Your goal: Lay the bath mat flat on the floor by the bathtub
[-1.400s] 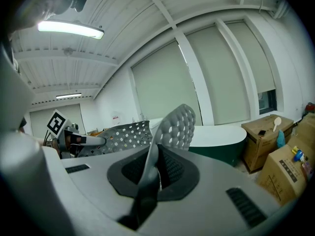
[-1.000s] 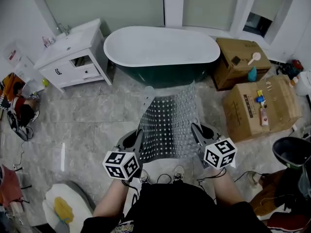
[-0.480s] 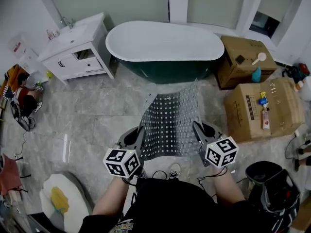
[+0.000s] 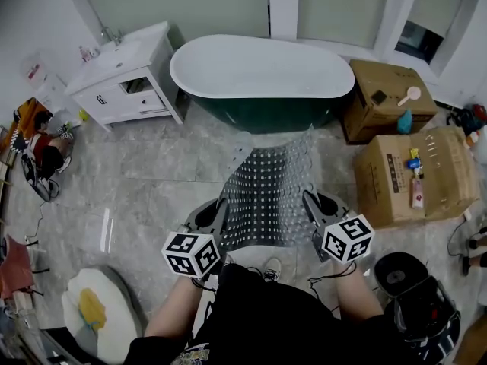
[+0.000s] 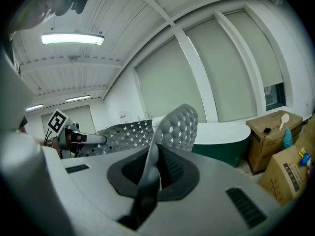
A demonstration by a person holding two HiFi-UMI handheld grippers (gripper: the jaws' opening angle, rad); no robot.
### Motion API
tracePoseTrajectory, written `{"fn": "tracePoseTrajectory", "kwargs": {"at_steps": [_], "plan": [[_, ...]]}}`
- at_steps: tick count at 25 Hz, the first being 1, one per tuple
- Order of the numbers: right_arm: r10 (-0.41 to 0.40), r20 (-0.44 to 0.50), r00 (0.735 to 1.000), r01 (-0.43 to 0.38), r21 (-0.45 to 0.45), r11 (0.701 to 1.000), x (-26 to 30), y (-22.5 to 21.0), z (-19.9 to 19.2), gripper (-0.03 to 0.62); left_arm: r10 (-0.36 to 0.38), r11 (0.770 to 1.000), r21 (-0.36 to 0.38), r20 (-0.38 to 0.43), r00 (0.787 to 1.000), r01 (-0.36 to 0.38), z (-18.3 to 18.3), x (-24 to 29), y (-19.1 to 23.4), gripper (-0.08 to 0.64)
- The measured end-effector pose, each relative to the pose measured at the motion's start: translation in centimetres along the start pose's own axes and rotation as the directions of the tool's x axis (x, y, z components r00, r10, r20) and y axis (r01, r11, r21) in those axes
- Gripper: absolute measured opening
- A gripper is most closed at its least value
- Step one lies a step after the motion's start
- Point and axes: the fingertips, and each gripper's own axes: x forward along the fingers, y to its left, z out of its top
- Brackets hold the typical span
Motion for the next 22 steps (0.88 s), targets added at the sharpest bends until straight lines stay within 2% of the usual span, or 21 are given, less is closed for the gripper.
{"fn": "tracePoseTrajectory", "kwargs": {"at_steps": [11,22], "plan": [[-0.030,-0.009,1.000,0.029,-0.014,0.999,2.4,-0.6,0.9,0.029,-0.014,0.999,-0.031,0.011,1.000,0.015,0.8,1.8,2.7,0.032],[-0.085,-0.017,0.996,0.085,-0.002,0.996,9.3,-1.5,2.5,0.029,-0.064,0.996,-0.057,0.022,0.998,0.065,3.9,6.3,9.2,0.032]]}}
